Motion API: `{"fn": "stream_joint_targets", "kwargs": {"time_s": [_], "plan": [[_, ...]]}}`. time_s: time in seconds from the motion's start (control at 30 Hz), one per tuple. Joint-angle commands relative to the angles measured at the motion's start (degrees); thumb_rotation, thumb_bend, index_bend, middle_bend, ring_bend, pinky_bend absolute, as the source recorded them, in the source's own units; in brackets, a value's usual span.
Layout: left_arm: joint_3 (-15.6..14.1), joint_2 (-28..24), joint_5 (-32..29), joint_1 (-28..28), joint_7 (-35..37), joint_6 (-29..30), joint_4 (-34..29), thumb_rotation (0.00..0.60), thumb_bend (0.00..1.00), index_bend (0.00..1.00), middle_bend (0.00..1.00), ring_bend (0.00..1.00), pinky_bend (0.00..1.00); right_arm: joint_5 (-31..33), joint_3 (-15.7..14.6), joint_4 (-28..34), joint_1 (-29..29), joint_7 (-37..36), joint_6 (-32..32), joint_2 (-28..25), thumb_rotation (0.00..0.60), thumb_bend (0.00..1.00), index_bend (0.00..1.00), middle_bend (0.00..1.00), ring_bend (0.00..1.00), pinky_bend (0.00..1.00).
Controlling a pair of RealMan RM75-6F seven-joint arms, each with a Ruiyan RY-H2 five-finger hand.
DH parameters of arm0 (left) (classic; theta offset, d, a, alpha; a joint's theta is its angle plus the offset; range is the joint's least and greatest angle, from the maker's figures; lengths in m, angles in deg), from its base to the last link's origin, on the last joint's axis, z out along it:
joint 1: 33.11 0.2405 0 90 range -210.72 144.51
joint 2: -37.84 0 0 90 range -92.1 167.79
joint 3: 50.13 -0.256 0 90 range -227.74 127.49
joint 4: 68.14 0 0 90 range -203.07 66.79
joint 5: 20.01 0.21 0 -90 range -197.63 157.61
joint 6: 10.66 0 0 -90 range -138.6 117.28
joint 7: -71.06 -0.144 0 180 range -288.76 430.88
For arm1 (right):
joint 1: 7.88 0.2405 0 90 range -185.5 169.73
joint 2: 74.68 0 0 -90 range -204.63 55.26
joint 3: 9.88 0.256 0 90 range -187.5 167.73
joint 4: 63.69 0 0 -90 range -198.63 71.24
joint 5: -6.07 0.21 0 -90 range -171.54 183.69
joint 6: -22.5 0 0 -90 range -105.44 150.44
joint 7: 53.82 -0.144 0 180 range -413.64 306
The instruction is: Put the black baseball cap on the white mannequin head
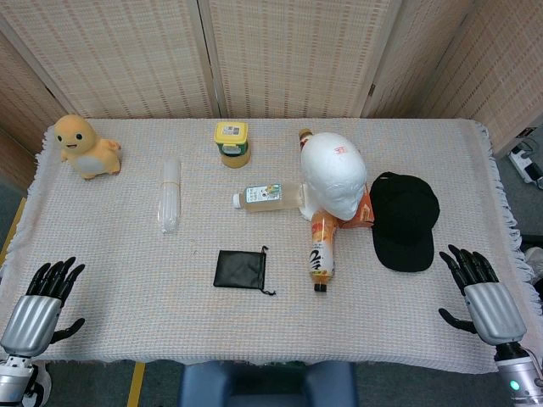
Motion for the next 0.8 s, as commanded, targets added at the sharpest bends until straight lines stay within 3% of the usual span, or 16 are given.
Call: {"fn": "stream_joint_targets", "kwargs": {"time_s": [0.03, 0.2, 0.33, 0.47, 0.6, 0.8], "plan": [[0.0, 0.1, -0.1, -0.1, 0.0, -0.2, -0.1, 0.6, 0.22, 0.04, 0.0, 0.0, 0.02, 0.4, 0.2, -0.1, 0.0, 0.5, 0.0, 0.4, 0.6, 0.15, 0.0, 0.0, 0.0, 0.0], [0.1, -0.3, -0.1, -0.1, 1.6, 0.1, -0.9, 0.6, 0.22, 0.04, 0.0, 0.0, 0.02, 1.4, 2.7, -5.3, 0.8, 0.7, 1.4, 5.3, 0.6, 0.15, 0.03, 0.0, 0.0, 0.0], [-0.2, -0.7, 0.6, -0.4, 2.8, -0.1, -1.4, 0.6, 0.22, 0.04, 0.0, 0.0, 0.02, -1.7, 5.2, -23.7, 2.4, -0.3, 6.6, 15.7, 0.6, 0.15, 0.15, 0.0, 0.0, 0.0], [-0.6, -1.2, 1.0, -0.4, 4.0, -0.2, -1.6, 0.6, 0.22, 0.04, 0.0, 0.0, 0.03, -2.5, 5.8, -45.7, 3.6, -10.6, 9.7, 27.5, 0.6, 0.15, 0.27, 0.0, 0.0, 0.0], [-0.8, -2.1, 1.3, 0.0, 5.2, 0.6, -2.0, 0.6, 0.22, 0.04, 0.0, 0.0, 0.03, -0.9, 6.3, -61.6, 4.5, -18.9, 8.9, 36.2, 0.6, 0.15, 0.39, 0.0, 0.0, 0.0], [-0.9, -3.0, 1.8, 0.3, 6.8, 1.5, -2.5, 0.6, 0.22, 0.04, 0.0, 0.0, 0.03, 1.6, 7.3, -76.7, 5.2, -27.4, 6.4, 45.0, 0.6, 0.15, 0.39, 0.0, 0.0, 0.0]]}}
